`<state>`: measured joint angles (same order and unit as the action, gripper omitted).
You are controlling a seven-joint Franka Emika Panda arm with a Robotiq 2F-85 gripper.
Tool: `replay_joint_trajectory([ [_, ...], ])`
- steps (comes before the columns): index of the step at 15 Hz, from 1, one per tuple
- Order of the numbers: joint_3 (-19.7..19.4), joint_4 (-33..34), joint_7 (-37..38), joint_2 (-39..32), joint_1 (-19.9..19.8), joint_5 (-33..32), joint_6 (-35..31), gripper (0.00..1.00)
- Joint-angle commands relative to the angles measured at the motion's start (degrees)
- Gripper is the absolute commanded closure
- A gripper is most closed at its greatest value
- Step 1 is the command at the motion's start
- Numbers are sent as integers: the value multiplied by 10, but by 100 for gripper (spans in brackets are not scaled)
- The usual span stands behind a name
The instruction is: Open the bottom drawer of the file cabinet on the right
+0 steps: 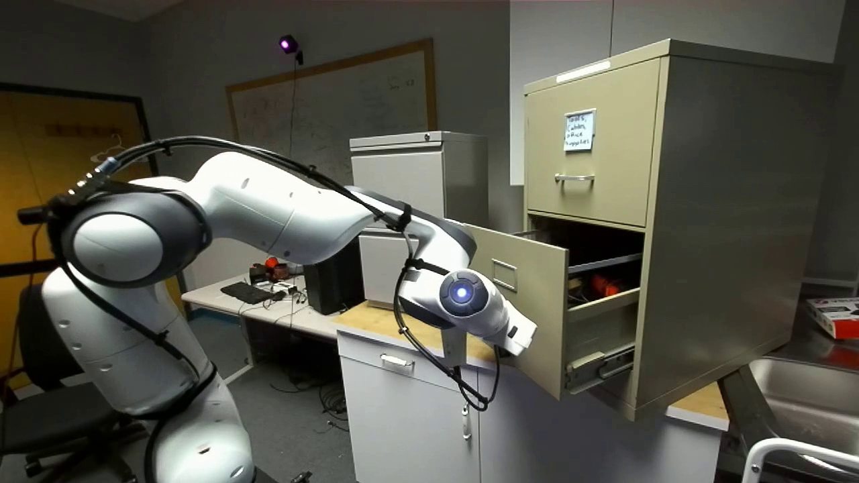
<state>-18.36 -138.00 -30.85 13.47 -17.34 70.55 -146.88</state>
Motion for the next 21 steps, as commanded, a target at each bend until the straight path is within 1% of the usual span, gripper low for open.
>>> replay_joint_trajectory([
  [1, 2, -77, -11, 25, 1, -18, -10, 70],
  [2, 1, -82, -11, 31, 0, -19, -11, 68],
  [3, 1, -87, -9, 34, -1, -20, -14, 64],
  [4, 1, -90, -9, 36, -1, -19, -15, 57],
  [8, 0, -100, -13, 44, 1, -6, -33, 26],
  [11, 4, -106, -23, 58, 1, 25, -55, 1],
  [12, 6, -109, -27, 64, 2, 34, -65, 0],
  [15, 14, -124, -63, 102, 11, 88, -110, 0],
  [18, 25, -135, -124, 137, 21, 162, -170, 0],
  [21, 40, -139, -200, 176, 24, 247, -223, 0],
])
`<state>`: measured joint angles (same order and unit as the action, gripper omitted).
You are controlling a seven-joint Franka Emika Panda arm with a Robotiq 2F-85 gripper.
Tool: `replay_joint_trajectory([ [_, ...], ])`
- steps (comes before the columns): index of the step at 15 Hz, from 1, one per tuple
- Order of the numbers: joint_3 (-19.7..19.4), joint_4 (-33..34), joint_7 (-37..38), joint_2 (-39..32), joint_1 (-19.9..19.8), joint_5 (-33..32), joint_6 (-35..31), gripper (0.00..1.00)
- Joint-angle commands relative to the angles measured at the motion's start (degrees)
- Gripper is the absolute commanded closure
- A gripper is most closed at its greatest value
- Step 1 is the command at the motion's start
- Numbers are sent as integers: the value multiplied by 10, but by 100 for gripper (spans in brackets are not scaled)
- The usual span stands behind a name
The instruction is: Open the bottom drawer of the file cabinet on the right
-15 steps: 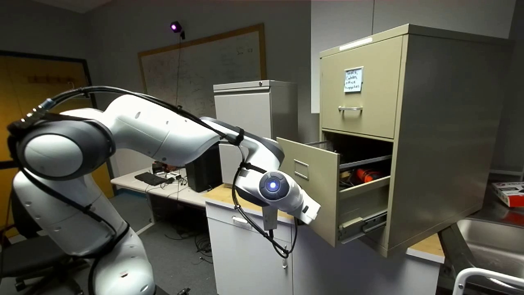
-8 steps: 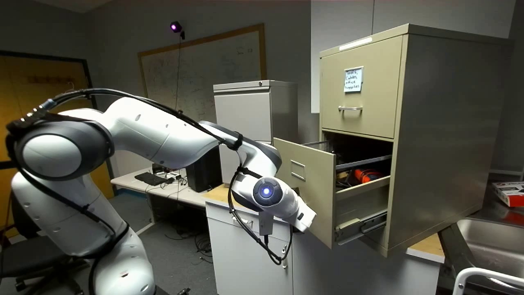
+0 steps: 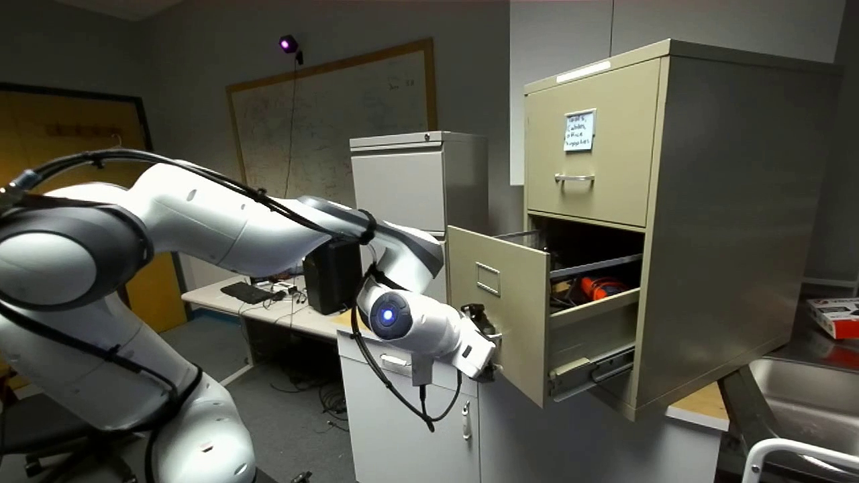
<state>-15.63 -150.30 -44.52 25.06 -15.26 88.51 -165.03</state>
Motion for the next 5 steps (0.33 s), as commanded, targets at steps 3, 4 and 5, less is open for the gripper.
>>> replay_joint_trajectory([
  [3, 32, -12, -131, 93, -4, 139, -74, 0],
  [4, 40, -11, -144, 101, -7, 152, -82, 0],
  [5, 46, -10, -151, 102, -8, 161, -91, 0],
])
